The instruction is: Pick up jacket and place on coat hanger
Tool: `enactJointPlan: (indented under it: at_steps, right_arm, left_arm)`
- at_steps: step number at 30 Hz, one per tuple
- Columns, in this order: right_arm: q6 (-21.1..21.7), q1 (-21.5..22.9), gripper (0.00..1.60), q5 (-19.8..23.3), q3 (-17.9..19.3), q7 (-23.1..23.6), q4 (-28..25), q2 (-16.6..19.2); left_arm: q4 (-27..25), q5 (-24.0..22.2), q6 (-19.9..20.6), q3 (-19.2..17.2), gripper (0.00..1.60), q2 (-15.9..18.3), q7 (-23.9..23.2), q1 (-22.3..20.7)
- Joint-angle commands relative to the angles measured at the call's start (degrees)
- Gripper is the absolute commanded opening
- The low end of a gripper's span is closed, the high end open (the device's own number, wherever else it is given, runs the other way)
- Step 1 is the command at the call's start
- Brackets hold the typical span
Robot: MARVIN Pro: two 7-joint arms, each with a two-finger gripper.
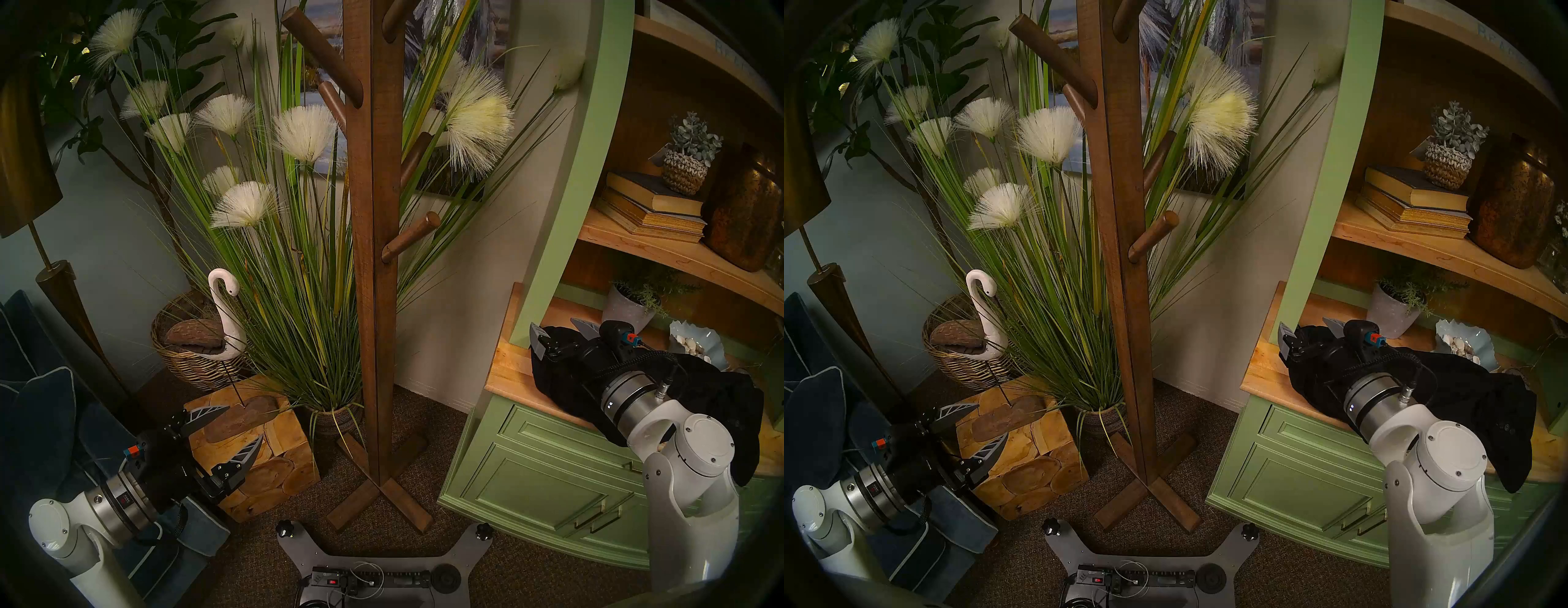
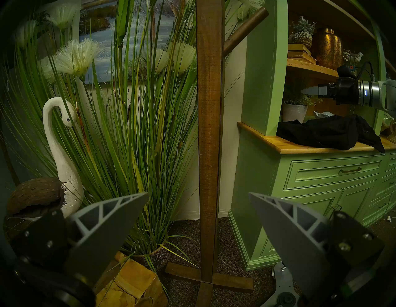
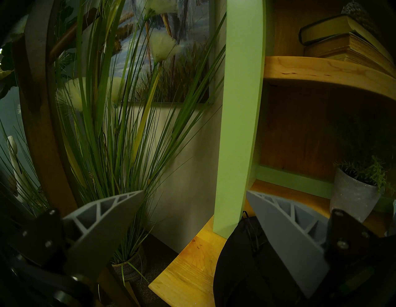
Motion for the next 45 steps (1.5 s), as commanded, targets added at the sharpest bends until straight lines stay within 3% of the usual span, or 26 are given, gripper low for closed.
enactJointPlan:
  at_steps: [1,7,11,14,15,16,18,23,29,32,45]
  right_arm:
    - [0.0,-5.9,1.60,-3.5,4.0,1.9,-4.4,3.2]
    - [-0.4,-8.8,1.60,-5.5,10.9,3.7,-5.0,4.1]
    - [2.7,-8.2,1.60,-4.4,14.4,3.9,-4.4,5.2]
    - [2.2,-10.5,1.60,-3.2,18.9,7.9,-3.7,5.3]
    - [1.8,-10.6,1.60,-3.6,18.1,7.3,-3.2,5.4]
    - [2.4,-11.0,1.60,-3.0,20.1,9.0,-2.6,5.4]
    - [3.8,-10.2,1.60,-2.4,20.6,9.7,-0.8,6.2]
    - [4.6,-10.0,1.60,-3.1,19.9,12.6,3.0,9.2]
    - [5.2,-8.0,1.60,-4.5,17.3,12.5,5.6,11.2]
    - [3.2,-6.0,1.60,-6.1,15.4,11.2,7.4,11.5]
    - [9.0,0.2,1.60,-6.6,12.2,10.1,12.2,15.6]
  left_arm:
    - [-0.9,-0.6,0.0,0.0,1.60,0.0,0.0,-0.1]
    - [-0.9,-0.6,0.0,0.0,1.60,0.0,0.0,-0.1]
    - [-0.8,-0.5,0.0,0.0,1.60,0.0,0.0,-0.2]
    - [-0.9,-0.5,0.0,0.0,1.60,0.0,0.0,-0.2]
    - [-0.9,-0.6,0.0,0.0,1.60,0.0,0.0,-0.1]
    - [-0.9,-0.6,0.0,0.0,1.60,0.0,0.0,-0.1]
    - [-0.9,-0.6,0.0,0.0,1.60,0.0,0.0,-0.1]
    - [-0.9,-0.6,0.0,0.0,1.60,0.0,0.0,-0.1]
    - [-0.9,-0.6,0.0,0.0,1.60,0.0,0.0,-0.1]
    - [-0.9,-0.6,0.0,0.0,1.60,0.0,0.0,-0.1]
    - [-0.9,-0.6,0.0,0.0,1.60,0.0,0.0,-0.1]
